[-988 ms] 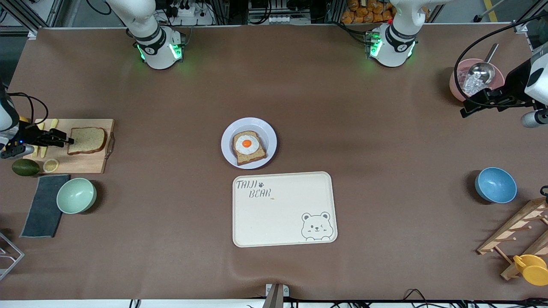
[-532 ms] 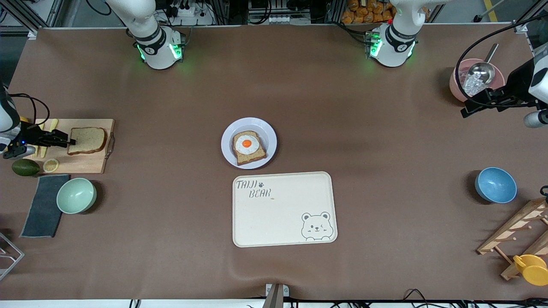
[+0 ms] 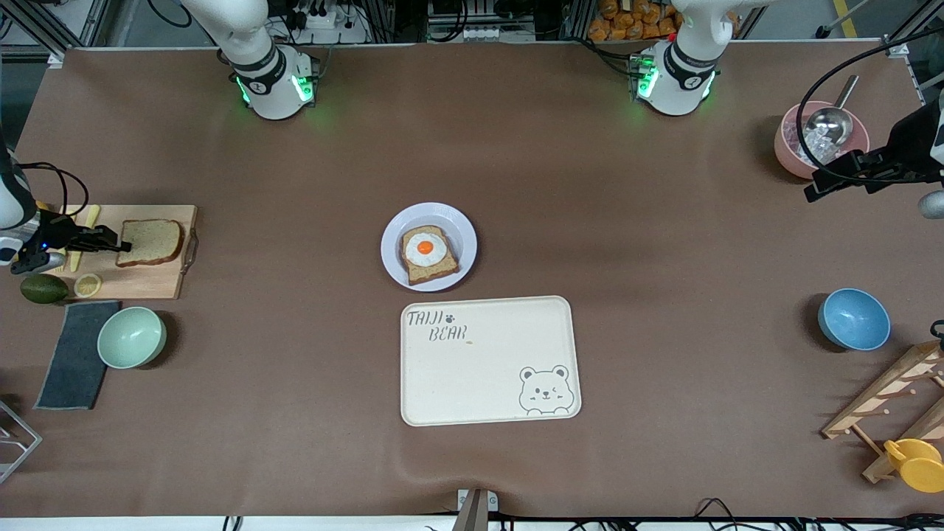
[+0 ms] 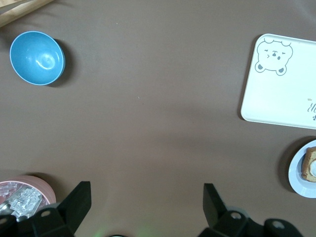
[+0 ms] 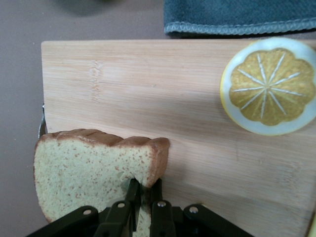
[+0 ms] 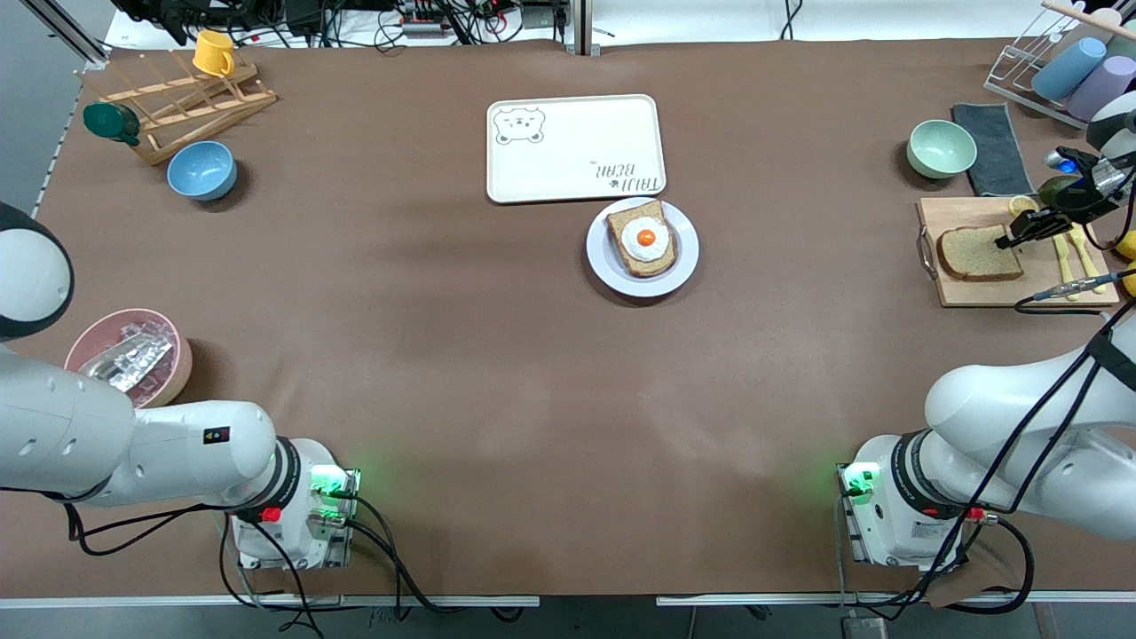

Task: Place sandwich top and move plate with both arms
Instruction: 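Lower the right gripper and grasp the bread slice's crust edge, then lift the bread with the right gripper while the left gripper approaches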

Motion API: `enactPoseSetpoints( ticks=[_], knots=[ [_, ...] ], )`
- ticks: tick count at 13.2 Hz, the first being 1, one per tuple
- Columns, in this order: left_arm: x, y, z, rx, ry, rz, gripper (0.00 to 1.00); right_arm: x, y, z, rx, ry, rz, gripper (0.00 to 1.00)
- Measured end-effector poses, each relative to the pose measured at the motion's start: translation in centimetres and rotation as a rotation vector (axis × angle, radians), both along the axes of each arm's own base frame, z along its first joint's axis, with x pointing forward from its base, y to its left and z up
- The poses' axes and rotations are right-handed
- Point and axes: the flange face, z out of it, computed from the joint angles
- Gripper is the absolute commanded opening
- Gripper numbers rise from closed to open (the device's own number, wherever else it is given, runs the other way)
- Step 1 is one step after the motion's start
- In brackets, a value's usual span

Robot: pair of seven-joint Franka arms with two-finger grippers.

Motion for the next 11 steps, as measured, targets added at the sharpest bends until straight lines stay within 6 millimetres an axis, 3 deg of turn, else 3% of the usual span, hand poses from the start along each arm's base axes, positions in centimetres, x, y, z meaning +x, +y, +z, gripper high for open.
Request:
enactPoseSetpoints(
  ticks=[4, 11],
  knots=[
    [0.0, -0.1, 0.0, 0.000, 0.000, -0.002, 1.00, 0.2, 0.2, 0.4, 0.027, 0.014, 0.009, 0.00],
    [0.2, -0.5, -0.9, -0.008, 0.016, -0.008, 1.00, 4.1, 2.9, 5.6, 0.113, 0.094, 0.020, 0.00]
  ],
)
